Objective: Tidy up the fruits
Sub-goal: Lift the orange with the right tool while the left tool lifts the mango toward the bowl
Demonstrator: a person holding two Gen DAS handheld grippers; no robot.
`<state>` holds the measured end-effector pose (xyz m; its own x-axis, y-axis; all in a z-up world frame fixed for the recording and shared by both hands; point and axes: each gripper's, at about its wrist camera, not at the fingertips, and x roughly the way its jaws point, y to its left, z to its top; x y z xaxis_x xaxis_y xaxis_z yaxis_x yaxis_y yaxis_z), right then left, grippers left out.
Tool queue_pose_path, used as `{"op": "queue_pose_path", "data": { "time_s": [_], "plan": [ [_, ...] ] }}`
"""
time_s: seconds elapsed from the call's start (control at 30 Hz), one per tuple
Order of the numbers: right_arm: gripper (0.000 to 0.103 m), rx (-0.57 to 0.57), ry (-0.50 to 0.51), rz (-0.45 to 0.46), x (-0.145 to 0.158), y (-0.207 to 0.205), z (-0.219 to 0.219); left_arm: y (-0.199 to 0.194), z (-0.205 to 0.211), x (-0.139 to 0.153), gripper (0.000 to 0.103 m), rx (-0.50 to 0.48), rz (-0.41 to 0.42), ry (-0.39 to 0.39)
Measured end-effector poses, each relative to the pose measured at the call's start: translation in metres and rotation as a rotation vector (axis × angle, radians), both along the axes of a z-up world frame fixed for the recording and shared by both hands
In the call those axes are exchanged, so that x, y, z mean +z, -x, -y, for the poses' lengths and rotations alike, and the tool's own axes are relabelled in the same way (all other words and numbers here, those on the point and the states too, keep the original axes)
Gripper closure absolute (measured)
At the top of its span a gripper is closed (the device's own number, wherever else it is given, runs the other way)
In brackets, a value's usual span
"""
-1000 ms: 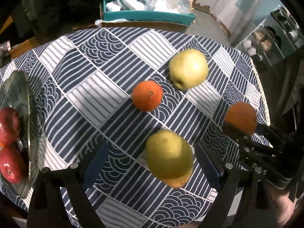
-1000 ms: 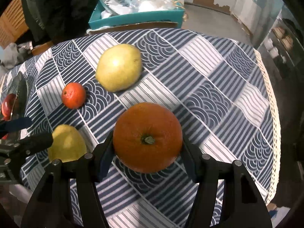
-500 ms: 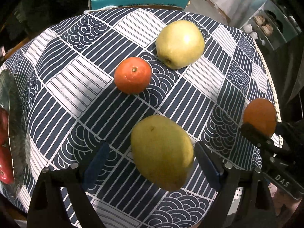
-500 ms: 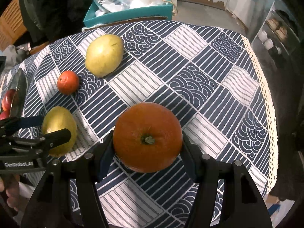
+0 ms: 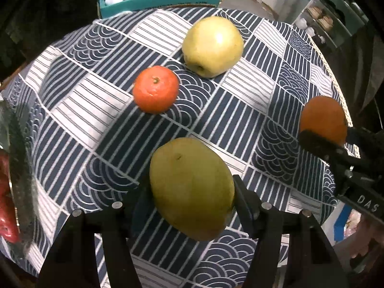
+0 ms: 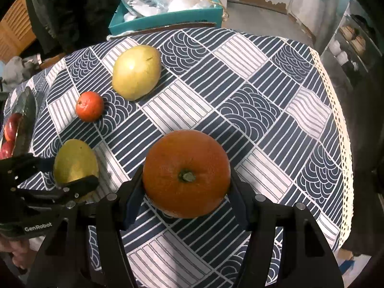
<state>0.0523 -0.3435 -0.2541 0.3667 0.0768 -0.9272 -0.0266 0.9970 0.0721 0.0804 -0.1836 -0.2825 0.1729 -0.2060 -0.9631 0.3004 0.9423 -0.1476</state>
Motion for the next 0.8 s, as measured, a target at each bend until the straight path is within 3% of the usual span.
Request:
{"op": "queue_pose_path", "data": {
  "time_s": [0.43, 0.8],
  "plan": [
    [0.039, 0.028, 0.013, 0.1, 0.032, -0.001, -0.012, 0.003, -0.024, 0.044, 0.037, 0.006, 0.142, -0.01],
    [0.039, 0.055, 0.017, 0.242, 0.083, 0.007, -0.026, 0.01, -0.029, 0.096, 0.037, 0.004, 0.269, 0.022]
  ]
}}
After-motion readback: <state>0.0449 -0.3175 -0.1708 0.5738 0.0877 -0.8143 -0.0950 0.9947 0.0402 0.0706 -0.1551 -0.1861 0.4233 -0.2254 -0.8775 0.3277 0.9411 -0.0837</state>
